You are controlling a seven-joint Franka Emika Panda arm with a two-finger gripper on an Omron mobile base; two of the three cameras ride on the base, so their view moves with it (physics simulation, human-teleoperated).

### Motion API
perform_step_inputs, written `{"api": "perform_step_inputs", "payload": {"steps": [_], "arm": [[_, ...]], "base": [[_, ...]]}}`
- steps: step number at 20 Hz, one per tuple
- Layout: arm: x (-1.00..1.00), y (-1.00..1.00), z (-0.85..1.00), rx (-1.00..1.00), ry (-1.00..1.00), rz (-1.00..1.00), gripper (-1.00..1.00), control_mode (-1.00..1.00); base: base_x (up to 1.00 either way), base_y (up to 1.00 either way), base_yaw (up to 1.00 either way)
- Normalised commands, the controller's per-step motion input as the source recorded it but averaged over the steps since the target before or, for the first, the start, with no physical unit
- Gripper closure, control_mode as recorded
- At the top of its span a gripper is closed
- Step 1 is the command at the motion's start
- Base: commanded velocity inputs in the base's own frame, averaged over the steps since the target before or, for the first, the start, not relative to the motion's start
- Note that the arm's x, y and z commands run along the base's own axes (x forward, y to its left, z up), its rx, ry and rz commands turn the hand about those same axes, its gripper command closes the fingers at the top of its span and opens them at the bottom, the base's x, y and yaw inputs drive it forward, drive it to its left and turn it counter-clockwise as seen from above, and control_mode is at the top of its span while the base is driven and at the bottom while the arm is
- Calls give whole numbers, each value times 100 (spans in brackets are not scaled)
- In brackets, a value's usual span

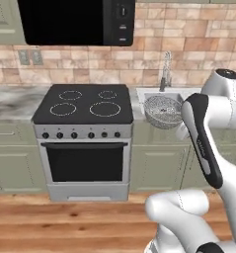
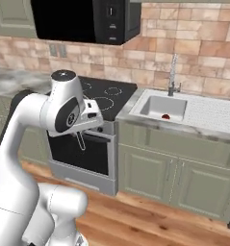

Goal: Pick the strainer and cup and place them in the sink. Then turn on the water.

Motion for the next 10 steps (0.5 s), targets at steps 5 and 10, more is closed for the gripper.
{"api": "perform_step_inputs", "payload": {"steps": [5,10], "arm": [[0,0,0,0,0,0,100,100],[0,0,0,0,0,0,100,100]], "base": [[42,-3,-38],[24,-1,-39]]}}
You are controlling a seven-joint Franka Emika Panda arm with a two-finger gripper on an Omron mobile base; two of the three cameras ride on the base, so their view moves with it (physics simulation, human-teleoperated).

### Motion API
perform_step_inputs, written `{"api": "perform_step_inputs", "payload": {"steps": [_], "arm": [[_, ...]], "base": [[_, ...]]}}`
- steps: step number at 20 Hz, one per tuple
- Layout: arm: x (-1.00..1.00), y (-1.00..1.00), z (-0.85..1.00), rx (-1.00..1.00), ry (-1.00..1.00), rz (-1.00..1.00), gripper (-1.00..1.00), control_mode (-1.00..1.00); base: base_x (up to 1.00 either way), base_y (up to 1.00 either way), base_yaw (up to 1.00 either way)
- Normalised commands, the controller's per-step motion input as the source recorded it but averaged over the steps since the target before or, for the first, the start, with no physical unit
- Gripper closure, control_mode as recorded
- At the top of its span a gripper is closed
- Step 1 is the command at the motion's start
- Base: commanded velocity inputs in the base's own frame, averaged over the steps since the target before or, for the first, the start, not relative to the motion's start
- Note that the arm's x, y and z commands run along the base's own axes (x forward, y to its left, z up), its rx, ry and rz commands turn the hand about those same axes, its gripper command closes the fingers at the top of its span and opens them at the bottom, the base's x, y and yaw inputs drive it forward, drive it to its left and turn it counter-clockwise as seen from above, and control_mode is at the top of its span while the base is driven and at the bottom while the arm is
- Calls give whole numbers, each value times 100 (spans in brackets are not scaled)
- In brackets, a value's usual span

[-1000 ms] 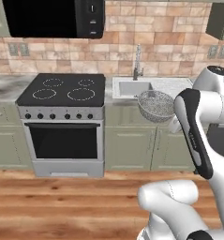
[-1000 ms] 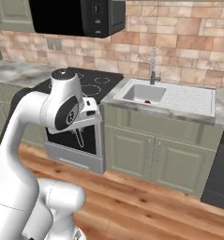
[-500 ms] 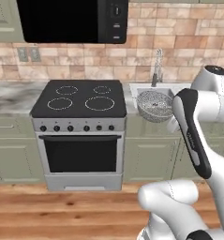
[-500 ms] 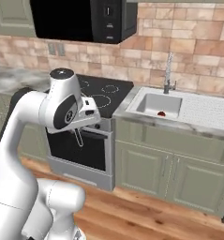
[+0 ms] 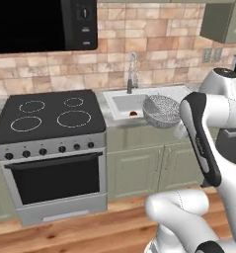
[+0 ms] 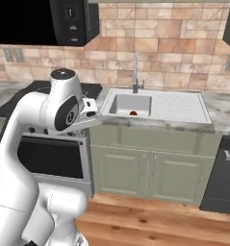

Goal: Pick the strainer and cup and place them in the sink. Then turn on the water.

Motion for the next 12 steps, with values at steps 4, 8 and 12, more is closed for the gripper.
{"api": "perform_step_inputs", "payload": {"steps": [4,8,12], "arm": [[0,0,0,0,0,0,100,100],[0,0,0,0,0,0,100,100],[0,0,0,0,0,0,100,100]], "base": [[37,23,-18],[50,52,-5],[67,58,-2]]}}
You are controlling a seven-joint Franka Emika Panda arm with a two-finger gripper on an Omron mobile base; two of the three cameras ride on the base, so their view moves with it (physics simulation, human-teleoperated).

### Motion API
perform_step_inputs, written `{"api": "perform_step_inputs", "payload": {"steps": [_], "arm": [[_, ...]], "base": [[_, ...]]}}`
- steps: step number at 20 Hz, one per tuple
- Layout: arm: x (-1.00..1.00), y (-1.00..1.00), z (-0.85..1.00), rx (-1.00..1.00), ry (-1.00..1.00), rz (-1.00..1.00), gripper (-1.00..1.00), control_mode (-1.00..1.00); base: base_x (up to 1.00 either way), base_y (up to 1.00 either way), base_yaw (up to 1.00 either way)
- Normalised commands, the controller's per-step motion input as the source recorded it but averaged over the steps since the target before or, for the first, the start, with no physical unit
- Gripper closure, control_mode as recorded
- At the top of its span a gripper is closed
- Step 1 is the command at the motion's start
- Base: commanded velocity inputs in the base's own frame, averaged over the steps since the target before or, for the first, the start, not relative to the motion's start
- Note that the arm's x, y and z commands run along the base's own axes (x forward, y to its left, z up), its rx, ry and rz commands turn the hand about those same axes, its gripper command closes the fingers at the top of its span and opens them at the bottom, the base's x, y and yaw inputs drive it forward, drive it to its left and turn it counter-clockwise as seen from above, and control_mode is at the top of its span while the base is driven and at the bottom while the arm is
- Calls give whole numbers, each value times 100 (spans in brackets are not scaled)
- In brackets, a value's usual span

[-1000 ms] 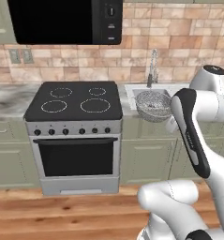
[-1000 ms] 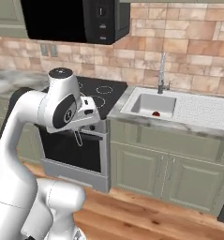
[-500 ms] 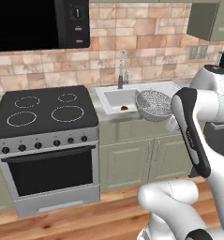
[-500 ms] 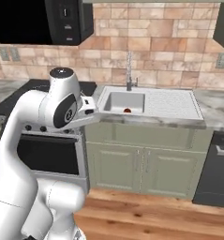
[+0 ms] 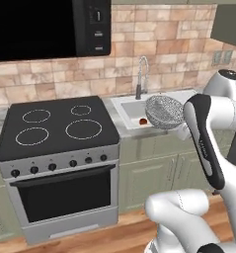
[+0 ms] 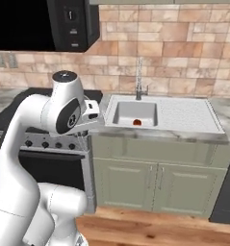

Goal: Pick the strainer and cup and place them in the sink. Then turn on the water.

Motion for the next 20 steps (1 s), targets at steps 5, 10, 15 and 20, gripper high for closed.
{"api": "perform_step_inputs", "payload": {"steps": [5,10,15,20], "arm": [[0,0,0,0,0,0,100,100],[0,0,0,0,0,0,100,100],[0,0,0,0,0,0,100,100],[0,0,0,0,0,0,100,100]], "base": [[79,37,-1],[74,14,0],[53,-4,0],[20,-15,0]]}}
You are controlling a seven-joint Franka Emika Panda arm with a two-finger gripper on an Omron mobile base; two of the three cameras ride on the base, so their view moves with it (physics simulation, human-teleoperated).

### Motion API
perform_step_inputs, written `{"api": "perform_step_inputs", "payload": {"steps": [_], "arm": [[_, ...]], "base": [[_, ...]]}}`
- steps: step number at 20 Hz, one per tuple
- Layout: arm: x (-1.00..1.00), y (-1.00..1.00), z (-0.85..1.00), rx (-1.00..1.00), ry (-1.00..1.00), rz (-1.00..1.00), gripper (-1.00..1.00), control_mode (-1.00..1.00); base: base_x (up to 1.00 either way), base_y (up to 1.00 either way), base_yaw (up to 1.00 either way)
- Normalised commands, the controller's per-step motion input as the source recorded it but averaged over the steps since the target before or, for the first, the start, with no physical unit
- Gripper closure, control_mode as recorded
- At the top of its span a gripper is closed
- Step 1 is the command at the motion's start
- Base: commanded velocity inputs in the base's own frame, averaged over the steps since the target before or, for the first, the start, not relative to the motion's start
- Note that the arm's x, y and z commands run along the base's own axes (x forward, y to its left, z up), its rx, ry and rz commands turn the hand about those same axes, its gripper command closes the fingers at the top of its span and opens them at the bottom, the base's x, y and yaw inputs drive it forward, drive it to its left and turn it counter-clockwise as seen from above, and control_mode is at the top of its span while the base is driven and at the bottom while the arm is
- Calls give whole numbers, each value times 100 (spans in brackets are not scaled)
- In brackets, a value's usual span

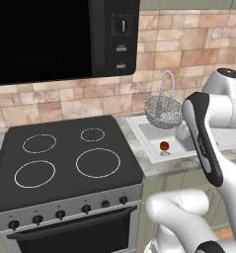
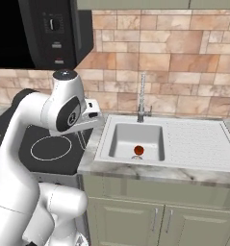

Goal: Pick the strainer and cup and place them in the sink. Then turn on the water.

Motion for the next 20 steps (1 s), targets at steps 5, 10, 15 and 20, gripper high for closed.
{"api": "perform_step_inputs", "payload": {"steps": [5,10,15,20], "arm": [[0,0,0,0,0,0,100,100],[0,0,0,0,0,0,100,100],[0,0,0,0,0,0,100,100],[0,0,0,0,0,0,100,100]], "base": [[0,-10,0],[0,-12,0],[0,0,0],[0,0,0]]}}
